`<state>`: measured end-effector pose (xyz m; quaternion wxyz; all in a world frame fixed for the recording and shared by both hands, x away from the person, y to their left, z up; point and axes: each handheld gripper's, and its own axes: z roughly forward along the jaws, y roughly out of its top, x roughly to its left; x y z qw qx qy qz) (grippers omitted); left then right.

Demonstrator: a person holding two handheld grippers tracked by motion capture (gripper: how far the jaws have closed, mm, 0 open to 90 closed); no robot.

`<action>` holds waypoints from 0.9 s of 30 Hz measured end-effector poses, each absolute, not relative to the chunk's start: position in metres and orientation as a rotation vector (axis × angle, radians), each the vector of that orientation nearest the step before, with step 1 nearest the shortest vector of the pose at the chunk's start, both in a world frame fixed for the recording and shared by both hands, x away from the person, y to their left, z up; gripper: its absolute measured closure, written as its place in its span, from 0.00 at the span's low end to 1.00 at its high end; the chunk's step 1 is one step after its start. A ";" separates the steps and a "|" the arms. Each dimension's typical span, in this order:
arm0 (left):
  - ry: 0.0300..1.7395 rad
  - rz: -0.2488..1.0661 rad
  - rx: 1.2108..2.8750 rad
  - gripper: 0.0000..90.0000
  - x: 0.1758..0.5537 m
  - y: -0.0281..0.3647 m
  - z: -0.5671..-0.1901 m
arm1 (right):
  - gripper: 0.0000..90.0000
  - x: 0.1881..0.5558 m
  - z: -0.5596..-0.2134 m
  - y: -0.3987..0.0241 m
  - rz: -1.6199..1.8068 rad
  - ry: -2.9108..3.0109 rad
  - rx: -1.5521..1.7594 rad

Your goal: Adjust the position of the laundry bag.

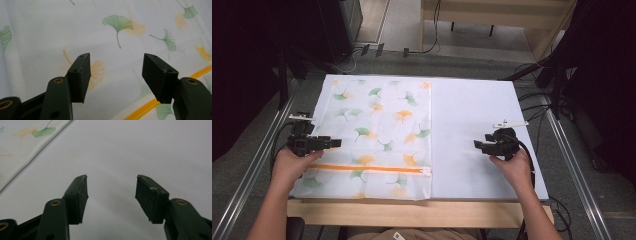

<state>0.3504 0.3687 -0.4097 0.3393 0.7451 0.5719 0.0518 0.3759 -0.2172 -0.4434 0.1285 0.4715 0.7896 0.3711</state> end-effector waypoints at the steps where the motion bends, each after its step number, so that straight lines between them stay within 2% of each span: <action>1: 1.487 0.136 1.936 0.46 0.350 0.369 -0.409 | 0.49 0.375 -0.442 -0.214 1.085 2.306 1.352; 7: 1.492 0.150 1.947 0.47 0.342 0.374 -0.407 | 0.50 0.376 -0.439 -0.200 1.095 2.331 1.303; 10: 1.509 0.141 1.933 0.52 0.337 0.378 -0.406 | 0.50 0.379 -0.439 -0.184 1.077 2.381 1.253; 22: 1.553 0.198 1.953 0.50 0.321 0.390 -0.408 | 0.51 0.384 -0.436 -0.151 1.111 2.440 1.178; 27: 1.564 0.205 1.939 0.49 0.317 0.395 -0.408 | 0.57 0.385 -0.435 -0.139 1.145 2.474 1.134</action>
